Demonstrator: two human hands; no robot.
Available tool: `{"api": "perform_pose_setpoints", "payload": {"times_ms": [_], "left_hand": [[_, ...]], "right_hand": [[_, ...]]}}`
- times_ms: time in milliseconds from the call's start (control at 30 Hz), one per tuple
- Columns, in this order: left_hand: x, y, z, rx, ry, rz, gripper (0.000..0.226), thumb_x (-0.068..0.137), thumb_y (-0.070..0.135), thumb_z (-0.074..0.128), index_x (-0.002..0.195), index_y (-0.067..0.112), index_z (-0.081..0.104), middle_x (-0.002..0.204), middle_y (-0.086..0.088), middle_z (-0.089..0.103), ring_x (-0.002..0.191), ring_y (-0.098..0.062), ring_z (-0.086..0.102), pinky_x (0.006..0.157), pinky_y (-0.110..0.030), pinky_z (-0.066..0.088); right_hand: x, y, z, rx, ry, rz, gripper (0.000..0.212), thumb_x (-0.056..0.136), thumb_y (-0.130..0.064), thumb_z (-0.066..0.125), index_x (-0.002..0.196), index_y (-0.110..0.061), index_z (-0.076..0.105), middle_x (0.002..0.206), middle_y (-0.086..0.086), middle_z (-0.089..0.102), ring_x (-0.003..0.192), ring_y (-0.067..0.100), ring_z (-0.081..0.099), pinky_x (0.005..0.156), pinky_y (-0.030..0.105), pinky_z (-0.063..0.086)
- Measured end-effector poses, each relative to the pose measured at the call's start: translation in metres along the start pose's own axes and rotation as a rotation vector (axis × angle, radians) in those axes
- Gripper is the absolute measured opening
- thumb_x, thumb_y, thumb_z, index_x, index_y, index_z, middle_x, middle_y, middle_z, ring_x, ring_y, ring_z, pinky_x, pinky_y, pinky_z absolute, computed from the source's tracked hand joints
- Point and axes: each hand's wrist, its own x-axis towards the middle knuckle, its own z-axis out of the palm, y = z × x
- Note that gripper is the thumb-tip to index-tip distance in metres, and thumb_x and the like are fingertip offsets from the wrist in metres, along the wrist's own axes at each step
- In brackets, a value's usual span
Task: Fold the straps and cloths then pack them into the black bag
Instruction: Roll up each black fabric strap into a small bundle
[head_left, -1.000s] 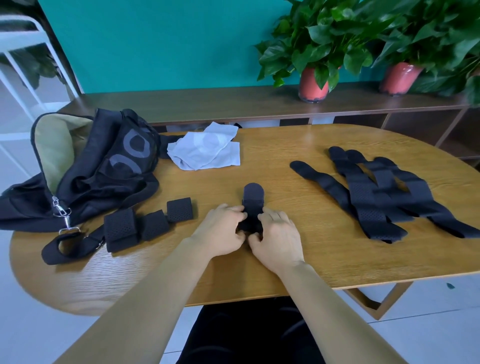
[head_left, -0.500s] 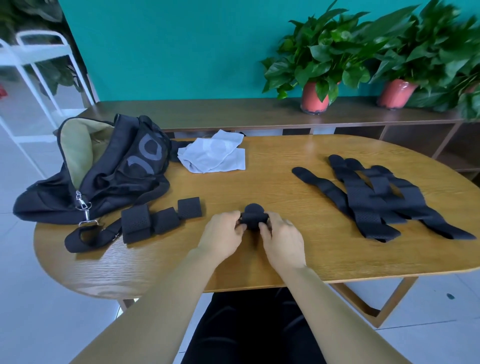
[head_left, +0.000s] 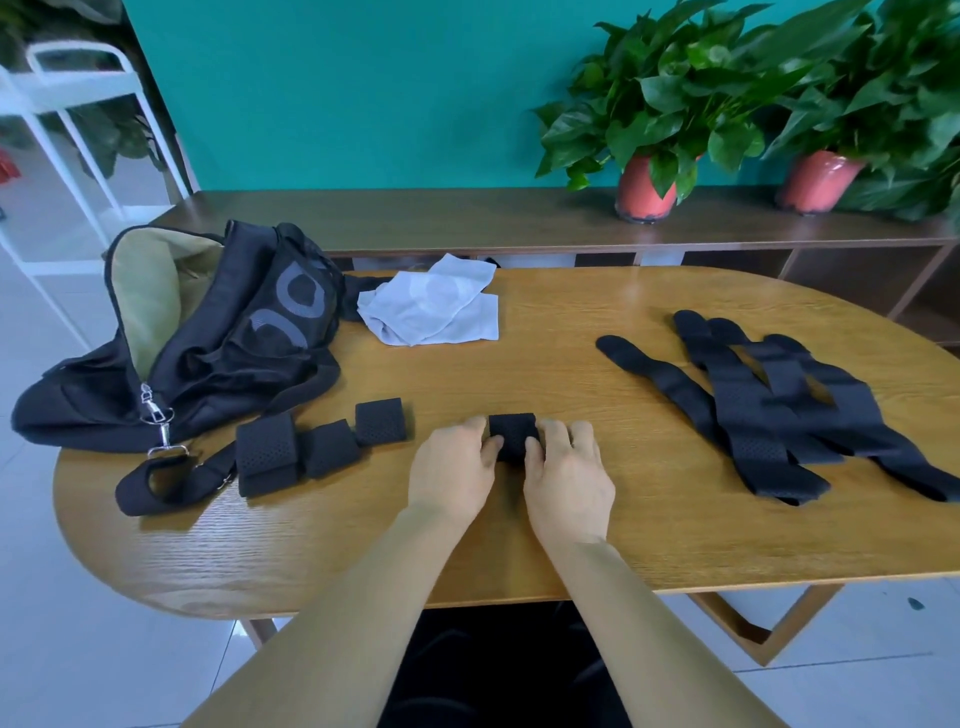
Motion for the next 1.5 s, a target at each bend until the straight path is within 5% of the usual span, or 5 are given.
{"api": "perform_pose_setpoints", "payload": {"times_ms": [100, 200, 567, 967, 1500], "left_hand": [[-0.009, -0.004, 0.003, -0.07, 0.038, 0.061, 0.031, 0.099, 0.028, 0.047, 0.127, 0.017, 0.057, 0.114, -0.002, 0.061, 0.095, -0.019, 0.061, 0.077, -0.026, 0.05], [-0.013, -0.007, 0.009, -0.078, 0.009, 0.138, 0.04, 0.1, 0.02, 0.045, 0.139, 0.017, 0.049, 0.133, -0.003, 0.055, 0.118, -0.021, 0.052, 0.094, -0.031, 0.046], [-0.012, -0.017, 0.013, -0.014, -0.013, 0.211, 0.043, 0.095, 0.011, 0.05, 0.137, 0.019, 0.053, 0.127, -0.002, 0.057, 0.115, -0.023, 0.047, 0.097, -0.036, 0.042], [-0.035, -0.09, -0.066, 0.2, 0.434, 0.104, 0.028, 0.078, 0.008, 0.069, 0.105, 0.015, 0.073, 0.096, -0.005, 0.071, 0.082, -0.029, 0.064, 0.064, -0.04, 0.044], [-0.039, -0.143, -0.074, 0.444, 0.435, 0.014, 0.026, 0.063, 0.01, 0.083, 0.086, 0.023, 0.078, 0.103, -0.002, 0.07, 0.101, -0.028, 0.061, 0.082, -0.04, 0.028]], "right_hand": [[-0.002, 0.005, 0.001, -0.022, 0.045, -0.085, 0.025, 0.08, -0.016, 0.069, 0.105, -0.015, 0.07, 0.098, 0.004, 0.062, 0.086, 0.023, 0.058, 0.045, 0.026, 0.044], [-0.002, 0.007, 0.005, -0.072, 0.021, -0.126, 0.025, 0.076, -0.016, 0.066, 0.099, -0.016, 0.073, 0.099, 0.005, 0.068, 0.092, 0.028, 0.059, 0.057, 0.034, 0.051], [-0.003, 0.008, 0.007, -0.045, -0.047, -0.201, 0.026, 0.071, -0.003, 0.071, 0.096, -0.012, 0.074, 0.09, 0.002, 0.072, 0.088, 0.029, 0.061, 0.066, 0.039, 0.051], [-0.007, -0.102, 0.033, 0.245, -0.003, -0.384, 0.033, 0.071, 0.002, 0.075, 0.102, -0.011, 0.073, 0.1, 0.005, 0.072, 0.089, 0.031, 0.061, 0.07, 0.04, 0.054], [-0.02, -0.143, 0.071, 0.042, -0.121, -0.485, 0.025, 0.062, -0.003, 0.08, 0.083, -0.017, 0.076, 0.078, 0.0, 0.071, 0.081, 0.027, 0.063, 0.061, 0.035, 0.05]]}}
